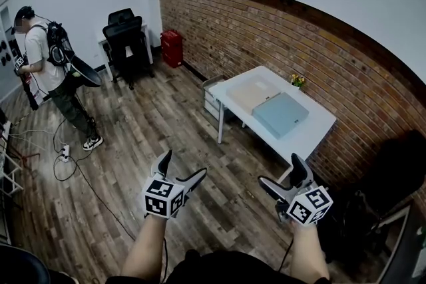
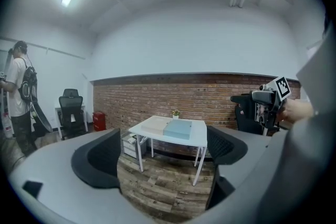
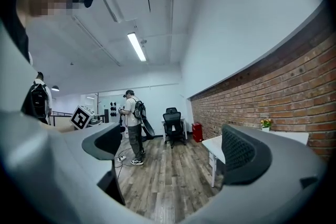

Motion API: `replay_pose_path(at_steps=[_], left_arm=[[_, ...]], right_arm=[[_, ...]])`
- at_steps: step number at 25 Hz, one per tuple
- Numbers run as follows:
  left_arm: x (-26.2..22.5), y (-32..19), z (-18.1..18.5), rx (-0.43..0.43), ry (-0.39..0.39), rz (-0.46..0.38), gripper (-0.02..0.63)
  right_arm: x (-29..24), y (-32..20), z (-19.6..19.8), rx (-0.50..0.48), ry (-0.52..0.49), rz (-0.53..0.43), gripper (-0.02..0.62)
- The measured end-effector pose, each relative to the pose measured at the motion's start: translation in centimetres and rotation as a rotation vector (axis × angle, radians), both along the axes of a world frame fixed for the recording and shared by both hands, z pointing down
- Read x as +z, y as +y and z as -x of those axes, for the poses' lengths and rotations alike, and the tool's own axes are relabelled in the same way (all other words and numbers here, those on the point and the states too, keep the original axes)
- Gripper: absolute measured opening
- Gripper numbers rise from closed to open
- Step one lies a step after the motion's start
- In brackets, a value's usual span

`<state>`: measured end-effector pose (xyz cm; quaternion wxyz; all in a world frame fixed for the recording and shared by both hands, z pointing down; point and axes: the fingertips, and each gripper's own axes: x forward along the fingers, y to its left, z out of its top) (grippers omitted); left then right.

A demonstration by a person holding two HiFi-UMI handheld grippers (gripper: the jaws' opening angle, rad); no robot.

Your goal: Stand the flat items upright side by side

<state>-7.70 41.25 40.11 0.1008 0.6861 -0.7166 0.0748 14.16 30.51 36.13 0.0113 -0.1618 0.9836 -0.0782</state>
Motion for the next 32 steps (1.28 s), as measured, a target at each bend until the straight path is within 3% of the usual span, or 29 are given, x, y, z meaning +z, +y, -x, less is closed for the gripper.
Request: replay_pose_path(at_steps=[11,21,32], left_arm=[[0.3,-1.6,-3.8,0.004,-0.013,-0.005,0.52],[2.1,-4.5,-9.7,0.07,0.006,0.035,0.52],[4.8,-13.4,-7.8,0.148,0.054,0.059,0.518]], right_arm=[[0.5,-1.2,-3.4,-0.032,-0.008,0.025,0.581],[3.9,-3.1,-8.7,-0.017,-0.039,0.154,0.578],[7.7,-10.7,-7.2,0.052,0.008,0.229,0.578]])
